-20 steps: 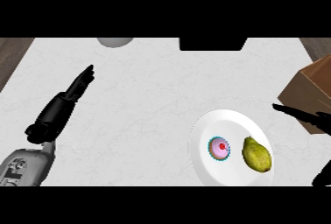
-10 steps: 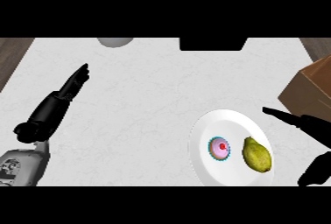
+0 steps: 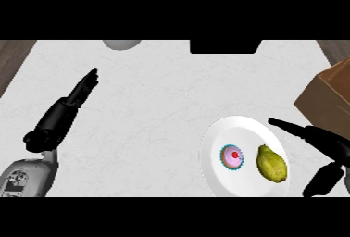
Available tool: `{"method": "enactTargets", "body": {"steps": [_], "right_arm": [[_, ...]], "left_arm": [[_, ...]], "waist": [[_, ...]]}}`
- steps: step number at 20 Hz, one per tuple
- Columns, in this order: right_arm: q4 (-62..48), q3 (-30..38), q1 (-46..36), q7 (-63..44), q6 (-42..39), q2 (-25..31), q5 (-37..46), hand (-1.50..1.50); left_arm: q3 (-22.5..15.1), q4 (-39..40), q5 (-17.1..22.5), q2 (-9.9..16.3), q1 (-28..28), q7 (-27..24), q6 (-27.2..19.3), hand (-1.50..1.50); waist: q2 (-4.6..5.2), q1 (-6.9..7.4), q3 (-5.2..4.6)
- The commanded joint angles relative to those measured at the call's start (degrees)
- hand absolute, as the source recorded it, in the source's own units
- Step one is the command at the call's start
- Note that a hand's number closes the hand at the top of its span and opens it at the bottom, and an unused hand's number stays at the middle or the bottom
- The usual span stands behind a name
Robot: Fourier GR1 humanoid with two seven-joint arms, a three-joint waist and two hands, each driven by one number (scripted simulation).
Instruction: Pick the pear from the plate and place it in the cardboard box
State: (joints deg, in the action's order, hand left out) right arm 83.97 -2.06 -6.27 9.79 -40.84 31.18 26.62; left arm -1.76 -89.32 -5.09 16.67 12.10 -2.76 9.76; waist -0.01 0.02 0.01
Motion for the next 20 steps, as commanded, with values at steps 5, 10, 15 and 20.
{"method": "enactTargets", "body": {"steps": [5,10,15,20], "right_arm": [[-4.05,-0.62,-0.30,2.79,1.34,-3.37,6.04,-1.50],[-10.11,-1.86,-4.38,1.61,4.04,-5.80,11.09,-1.50],[-8.74,-0.45,0.51,5.98,3.60,-5.91,11.40,-1.50],[-12.22,-4.03,0.97,14.32,11.36,-7.92,15.76,1.50]], "left_arm": [[2.53,-3.42,0.18,-0.60,1.38,3.84,3.06,0.00],[2.94,-1.45,-1.19,-0.65,-1.87,-0.87,4.54,0.00],[2.27,-4.92,-2.89,-3.69,-2.22,2.44,3.30,0.00],[4.23,2.33,-3.70,-2.98,1.03,-1.94,3.76,0.00]], "waist": [[-0.01,0.11,0.01],[0.04,0.23,0.00],[-0.02,0.07,0.00],[0.07,0.04,0.02]]}}
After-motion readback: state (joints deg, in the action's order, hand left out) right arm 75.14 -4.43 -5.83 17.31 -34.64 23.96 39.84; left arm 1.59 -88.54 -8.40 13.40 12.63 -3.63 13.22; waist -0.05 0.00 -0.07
